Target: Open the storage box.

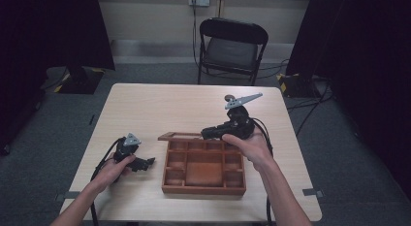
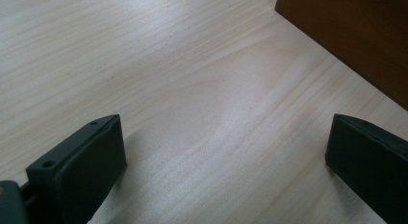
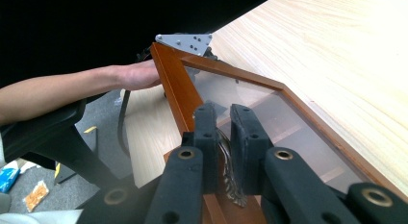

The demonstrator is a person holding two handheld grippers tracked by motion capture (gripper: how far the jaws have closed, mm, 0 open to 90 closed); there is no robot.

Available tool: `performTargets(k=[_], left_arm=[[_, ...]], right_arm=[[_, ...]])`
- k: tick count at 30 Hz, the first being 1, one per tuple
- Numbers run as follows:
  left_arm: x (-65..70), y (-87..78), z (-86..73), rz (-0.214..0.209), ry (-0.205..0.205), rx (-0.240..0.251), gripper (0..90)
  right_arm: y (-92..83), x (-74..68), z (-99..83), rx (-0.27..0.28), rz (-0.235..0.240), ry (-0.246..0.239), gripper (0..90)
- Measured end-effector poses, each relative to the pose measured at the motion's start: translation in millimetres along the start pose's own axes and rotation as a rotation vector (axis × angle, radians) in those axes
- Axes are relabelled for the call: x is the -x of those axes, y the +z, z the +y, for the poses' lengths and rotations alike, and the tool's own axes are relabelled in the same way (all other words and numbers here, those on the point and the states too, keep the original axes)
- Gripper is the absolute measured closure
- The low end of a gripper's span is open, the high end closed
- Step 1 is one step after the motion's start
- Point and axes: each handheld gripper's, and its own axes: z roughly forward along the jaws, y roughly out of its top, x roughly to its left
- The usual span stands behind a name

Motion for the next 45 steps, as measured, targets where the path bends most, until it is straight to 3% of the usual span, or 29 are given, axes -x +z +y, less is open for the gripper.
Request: performTargets(k=[45], left_arm=[[-0.2,0.0,0.1,-0.001,0.001,-0.001,0.0]], right_arm=[[-3.0,8.7,17.6,0.005,-0.016,-0.002,82.8]])
